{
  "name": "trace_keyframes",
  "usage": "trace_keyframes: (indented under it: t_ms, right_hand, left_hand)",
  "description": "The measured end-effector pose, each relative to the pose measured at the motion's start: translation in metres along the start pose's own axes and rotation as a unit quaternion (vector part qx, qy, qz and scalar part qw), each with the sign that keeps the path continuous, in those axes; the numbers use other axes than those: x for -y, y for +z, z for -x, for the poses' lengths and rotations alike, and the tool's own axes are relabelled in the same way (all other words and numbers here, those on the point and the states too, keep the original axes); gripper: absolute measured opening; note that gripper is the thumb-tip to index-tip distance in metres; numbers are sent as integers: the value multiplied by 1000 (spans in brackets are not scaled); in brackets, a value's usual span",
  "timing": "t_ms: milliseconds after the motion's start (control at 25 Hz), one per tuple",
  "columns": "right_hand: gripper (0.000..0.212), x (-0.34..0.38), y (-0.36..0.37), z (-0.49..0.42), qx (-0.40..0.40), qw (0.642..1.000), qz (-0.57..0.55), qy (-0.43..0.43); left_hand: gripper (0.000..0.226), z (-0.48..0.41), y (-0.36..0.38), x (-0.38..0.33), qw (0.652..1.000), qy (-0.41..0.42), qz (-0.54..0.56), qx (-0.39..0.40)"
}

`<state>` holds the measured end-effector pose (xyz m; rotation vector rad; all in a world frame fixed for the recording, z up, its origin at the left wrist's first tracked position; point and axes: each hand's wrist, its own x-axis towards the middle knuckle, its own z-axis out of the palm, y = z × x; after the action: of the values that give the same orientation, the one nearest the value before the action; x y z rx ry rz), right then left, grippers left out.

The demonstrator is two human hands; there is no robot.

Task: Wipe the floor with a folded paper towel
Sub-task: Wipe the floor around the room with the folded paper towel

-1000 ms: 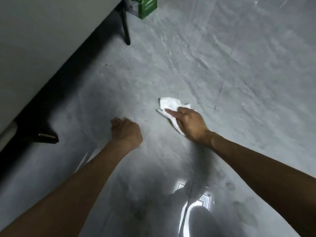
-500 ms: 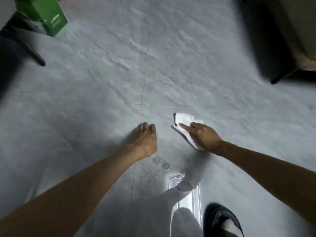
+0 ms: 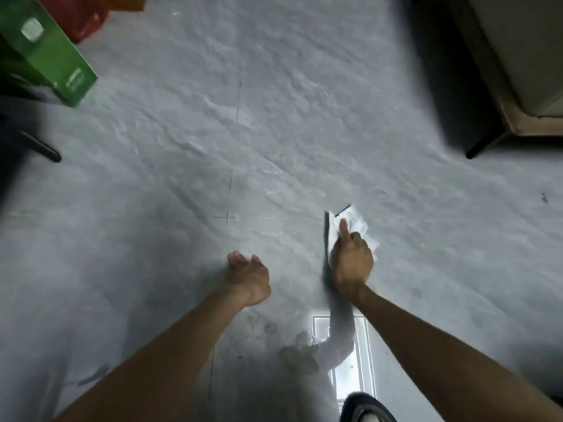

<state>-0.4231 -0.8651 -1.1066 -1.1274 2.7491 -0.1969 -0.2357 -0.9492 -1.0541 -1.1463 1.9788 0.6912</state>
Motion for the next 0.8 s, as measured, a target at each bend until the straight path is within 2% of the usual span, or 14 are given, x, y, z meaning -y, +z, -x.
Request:
trace_keyframes:
  t_ms: [80,120,200,240,320,360,440,560,680,800]
  right_hand:
    - [51,71,17,16,4,988,-30,-154]
    - [51,96,25,29,33,965,-28,-259]
    - [53,93,30,41,82,912,-33,-401]
    - [50,68,23,34,79,902,-31,-424]
    - [46,-6,9,7,36,926,12,-375]
    - [48,-46,3,-13,12,946,37,-321]
    - [54,-112,-15,-46,3,987,50,-155]
    - [47,-149,-22,-93,-60,997,-40,37]
    - [44,-173,-24,-119,-125,983,-74,113]
    - [46,-212,-27,-124,-114,985,28,130]
  left_hand:
    - [64,-11,-14,13,999,10,-13,-38]
    - [59,-16,-16,22,998,12,-10,-63]
    - [46,-14,-5,35,995,-8,20,-100]
    - [42,-9,1,39,991,-22,38,-124]
    - [45,-4,3,33,980,-22,75,-184]
    - [51,-7,-2,21,973,2,78,-217]
    - [67,-19,-15,-14,968,55,38,-240]
    - [83,-35,-21,-80,985,58,12,-164]
    - [84,-52,-19,-107,994,22,-27,-101]
    - [82,-60,-17,-127,997,30,-24,-59]
